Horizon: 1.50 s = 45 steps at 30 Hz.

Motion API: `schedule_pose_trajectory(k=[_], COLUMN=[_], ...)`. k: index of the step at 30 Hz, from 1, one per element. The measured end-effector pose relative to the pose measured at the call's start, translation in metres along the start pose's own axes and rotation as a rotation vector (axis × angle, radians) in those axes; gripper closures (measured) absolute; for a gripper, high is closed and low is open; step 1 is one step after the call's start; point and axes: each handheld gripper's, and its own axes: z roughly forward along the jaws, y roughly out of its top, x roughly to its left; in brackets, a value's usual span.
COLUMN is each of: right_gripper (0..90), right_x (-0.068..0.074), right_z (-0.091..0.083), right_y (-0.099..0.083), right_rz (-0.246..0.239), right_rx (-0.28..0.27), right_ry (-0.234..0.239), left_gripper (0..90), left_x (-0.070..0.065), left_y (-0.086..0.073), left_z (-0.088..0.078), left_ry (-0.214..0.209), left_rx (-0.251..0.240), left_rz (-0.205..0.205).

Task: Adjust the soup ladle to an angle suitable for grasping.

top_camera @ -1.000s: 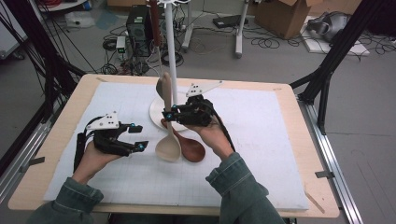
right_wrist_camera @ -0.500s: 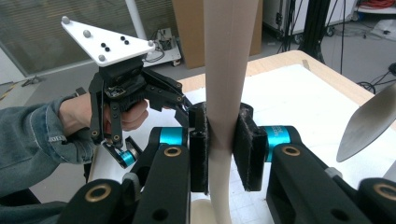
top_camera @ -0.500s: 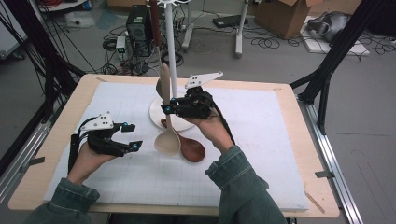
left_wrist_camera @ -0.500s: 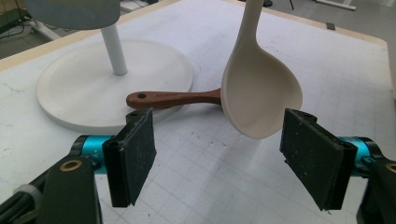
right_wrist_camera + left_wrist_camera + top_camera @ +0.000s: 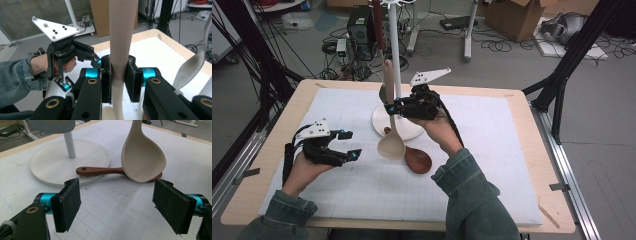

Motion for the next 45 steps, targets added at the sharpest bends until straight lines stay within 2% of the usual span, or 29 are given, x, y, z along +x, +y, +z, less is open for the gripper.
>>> schedule_pose_trajectory(k=[10, 11, 15, 18, 29, 45], right_gripper=[77.8, 77.8, 77.8, 77.7, 77.8, 77.8], right_x=[-0.006, -0.007, -0.007, -0.01, -0.016, -0.021], right_z=[0.001, 0.002, 0.003, 0.003, -0.002, -0.007], right_y=[0.011, 0.013, 0.018, 0.023, 0.044, 0.052], right_rz=[0.009, -0.005, 0.003, -0.01, -0.018, -0.026], right_rx=[-0.007, -0.013, -0.001, 0.004, -0.014, 0.006], right_ry=[0.003, -0.002, 0.006, 0.002, -0.003, 0.008], left_gripper=[21.5, 21.5, 21.4, 21.2, 21.1, 20.1], left_x=[0.002, 0.002, 0.003, 0.004, 0.005, 0.007], left_y=[0.0, 0.0, 0.0, 0.0, 0.001, 0.001], left_z=[-0.002, -0.003, -0.004, -0.005, -0.008, -0.013], left_ry=[0.01, 0.013, 0.019, 0.024, 0.031, 0.048], left_rx=[-0.004, -0.003, -0.005, -0.009, -0.013, -0.013], left_rz=[-0.001, -0.001, -0.004, -0.007, -0.003, -0.003])
